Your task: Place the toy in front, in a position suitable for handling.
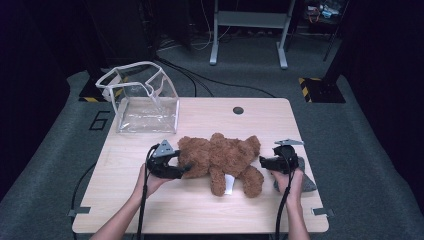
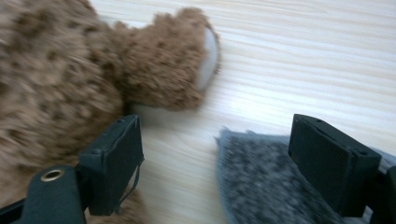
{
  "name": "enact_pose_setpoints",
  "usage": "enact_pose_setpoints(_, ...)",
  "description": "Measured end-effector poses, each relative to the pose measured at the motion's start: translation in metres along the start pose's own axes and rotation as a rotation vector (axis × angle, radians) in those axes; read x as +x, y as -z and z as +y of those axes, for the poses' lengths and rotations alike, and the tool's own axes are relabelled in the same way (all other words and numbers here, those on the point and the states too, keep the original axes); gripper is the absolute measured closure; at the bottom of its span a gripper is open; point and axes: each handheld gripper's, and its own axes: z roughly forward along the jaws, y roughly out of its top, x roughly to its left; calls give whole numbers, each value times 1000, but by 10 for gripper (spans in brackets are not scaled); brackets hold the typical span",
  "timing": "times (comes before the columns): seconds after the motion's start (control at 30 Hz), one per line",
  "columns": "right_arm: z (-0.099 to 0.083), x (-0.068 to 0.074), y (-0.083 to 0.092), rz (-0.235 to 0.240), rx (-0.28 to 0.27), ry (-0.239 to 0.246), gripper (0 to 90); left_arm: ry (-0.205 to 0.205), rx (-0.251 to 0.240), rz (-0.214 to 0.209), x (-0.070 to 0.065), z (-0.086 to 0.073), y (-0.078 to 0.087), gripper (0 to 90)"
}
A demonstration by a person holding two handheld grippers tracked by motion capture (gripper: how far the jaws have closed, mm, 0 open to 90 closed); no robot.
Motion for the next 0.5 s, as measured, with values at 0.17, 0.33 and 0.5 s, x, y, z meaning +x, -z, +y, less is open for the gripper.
enact_pose_setpoints(0.17,-9,-11,7,-30,-3,-3,175,13,-44,3,6,-2,-6,324)
enact_pose_setpoints(0.33,-13,-19,18,-50,-20,-8,190,8,-52,-8,10,-1,-10,325)
enact_pose_setpoints(0.5,-16,-24,25,-82,-9,-10,187,16,-65,-19,14,1,-16,322)
